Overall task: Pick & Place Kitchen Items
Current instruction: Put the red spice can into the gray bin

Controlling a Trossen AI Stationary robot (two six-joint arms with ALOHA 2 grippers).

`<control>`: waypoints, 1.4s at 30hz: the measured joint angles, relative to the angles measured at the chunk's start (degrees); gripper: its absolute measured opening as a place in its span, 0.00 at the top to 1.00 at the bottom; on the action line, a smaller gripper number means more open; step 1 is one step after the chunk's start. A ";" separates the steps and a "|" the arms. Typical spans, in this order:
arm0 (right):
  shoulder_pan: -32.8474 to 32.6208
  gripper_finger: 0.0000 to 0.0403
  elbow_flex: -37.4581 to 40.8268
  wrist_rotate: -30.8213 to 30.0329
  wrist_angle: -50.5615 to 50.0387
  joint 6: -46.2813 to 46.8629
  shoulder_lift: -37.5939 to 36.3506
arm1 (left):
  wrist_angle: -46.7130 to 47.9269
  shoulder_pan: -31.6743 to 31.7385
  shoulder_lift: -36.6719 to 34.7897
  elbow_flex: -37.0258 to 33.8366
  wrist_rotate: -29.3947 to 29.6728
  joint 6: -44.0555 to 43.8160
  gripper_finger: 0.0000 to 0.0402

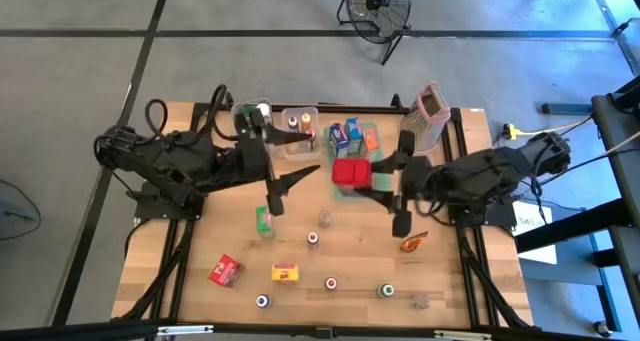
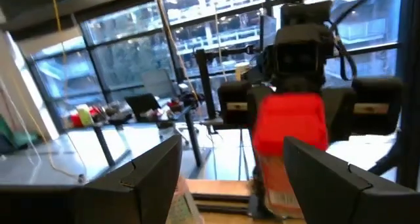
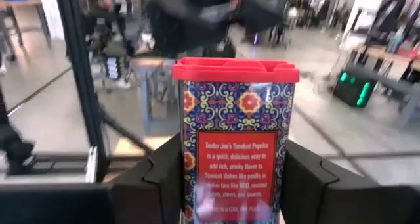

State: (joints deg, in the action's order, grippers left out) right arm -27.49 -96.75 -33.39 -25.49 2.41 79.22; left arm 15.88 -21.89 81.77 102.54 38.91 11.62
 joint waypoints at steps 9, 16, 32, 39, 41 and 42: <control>2.44 0.55 0.00 5.31 -6.53 6.75 2.43 | 17.29 2.13 -1.44 0.00 -5.88 -20.63 0.36; 3.50 0.55 0.00 8.36 -6.72 8.22 2.45 | 21.85 3.28 -0.99 0.00 -12.77 -30.33 0.36; 3.46 0.55 0.00 11.12 -7.09 7.52 2.45 | 21.63 3.22 1.83 0.00 -13.04 -31.05 0.25; 3.48 0.55 0.00 11.10 -7.11 7.37 2.45 | 21.56 0.13 2.15 0.00 -12.86 -20.56 0.23; 3.48 0.55 0.00 11.10 -7.17 7.31 2.45 | 20.87 -0.70 2.15 0.00 -11.85 -18.68 0.23; 3.48 0.55 0.00 11.10 -7.18 7.25 2.45 | 20.48 -0.92 2.15 0.00 -11.35 -17.74 0.23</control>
State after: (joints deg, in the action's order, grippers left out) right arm -24.01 -96.75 -22.28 -32.67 9.65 81.67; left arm 36.35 -22.80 83.92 102.54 27.56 -6.12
